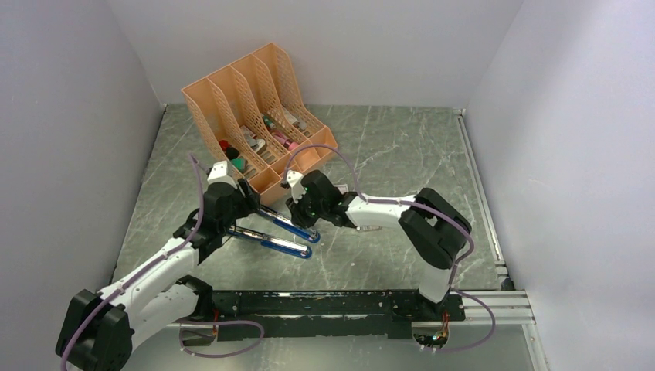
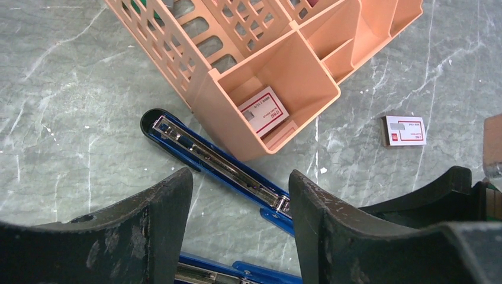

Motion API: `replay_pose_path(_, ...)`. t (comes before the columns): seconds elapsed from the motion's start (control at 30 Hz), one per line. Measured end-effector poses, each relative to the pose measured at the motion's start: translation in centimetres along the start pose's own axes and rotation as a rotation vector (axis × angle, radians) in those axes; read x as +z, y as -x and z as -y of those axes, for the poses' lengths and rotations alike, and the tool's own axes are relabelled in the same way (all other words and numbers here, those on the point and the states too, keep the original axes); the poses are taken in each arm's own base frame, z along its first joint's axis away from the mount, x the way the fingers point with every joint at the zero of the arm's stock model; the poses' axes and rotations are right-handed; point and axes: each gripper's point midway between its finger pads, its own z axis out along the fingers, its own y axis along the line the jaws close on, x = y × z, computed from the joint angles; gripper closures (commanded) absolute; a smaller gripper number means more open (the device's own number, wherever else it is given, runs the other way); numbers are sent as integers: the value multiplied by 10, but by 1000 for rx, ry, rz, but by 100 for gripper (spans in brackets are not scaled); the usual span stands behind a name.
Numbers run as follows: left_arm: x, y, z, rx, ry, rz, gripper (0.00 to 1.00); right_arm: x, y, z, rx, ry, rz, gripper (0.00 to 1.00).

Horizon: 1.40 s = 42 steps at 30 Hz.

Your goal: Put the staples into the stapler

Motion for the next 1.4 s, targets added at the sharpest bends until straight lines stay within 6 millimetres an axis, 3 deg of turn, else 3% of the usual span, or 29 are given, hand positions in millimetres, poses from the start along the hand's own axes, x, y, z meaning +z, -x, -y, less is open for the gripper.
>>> replay_pose_path(0.4, -3, -2, -13, -30, 47, -13, 19, -29, -21, -3, 4, -14, -43, 73)
replay_pose_path(0.57, -10, -2, -24, -77, 95, -16, 6, -52, 7, -10, -53, 1, 63, 67)
replay_pose_path(0.67, -16, -2, -34, -111, 140, -21, 2, -73, 30, -27, -123, 56, 182, 64)
replay_pose_path(0.73, -19, -2, -44, -135, 186, -28, 0, -78, 32, -42, -165, 100, 212, 63)
replay_pose_path(0.9, -25, -1, -65, -192, 280, -34, 0, -73, 0, -80, -241, 215, 160, 59)
replay_pose_path(1.03, -30, 2, -82, -232, 341, -25, 0, -71, -22, -96, -276, 255, 116, 59)
replay_pose_path(1.17, -32, 7, -94, -264, 377, -5, 0, -66, -30, -101, -296, 255, 97, 59)
replay_pose_path(1.4, -30, 1, -110, -293, 417, -13, 0, -52, -43, -87, -305, 190, 57, 59)
